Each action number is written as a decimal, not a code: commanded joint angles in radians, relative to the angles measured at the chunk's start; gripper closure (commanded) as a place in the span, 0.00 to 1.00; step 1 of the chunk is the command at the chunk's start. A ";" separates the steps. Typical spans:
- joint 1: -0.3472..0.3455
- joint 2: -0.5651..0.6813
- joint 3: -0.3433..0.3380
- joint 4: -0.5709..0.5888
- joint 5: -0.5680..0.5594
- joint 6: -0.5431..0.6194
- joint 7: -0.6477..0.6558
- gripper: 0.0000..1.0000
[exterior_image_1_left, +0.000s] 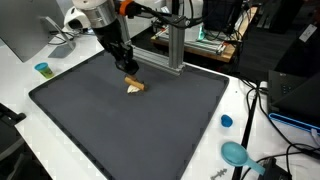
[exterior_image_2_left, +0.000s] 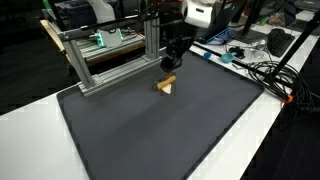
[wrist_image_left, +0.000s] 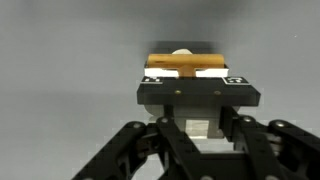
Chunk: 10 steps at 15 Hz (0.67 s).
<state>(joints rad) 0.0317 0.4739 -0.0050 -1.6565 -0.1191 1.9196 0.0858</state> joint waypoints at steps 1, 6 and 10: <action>-0.001 0.064 -0.017 0.037 -0.003 -0.059 0.017 0.78; -0.008 0.090 -0.018 0.048 0.012 -0.107 0.020 0.78; -0.001 -0.044 -0.004 -0.047 0.000 -0.145 -0.029 0.78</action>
<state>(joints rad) 0.0268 0.5196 -0.0136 -1.6318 -0.1088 1.7879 0.0939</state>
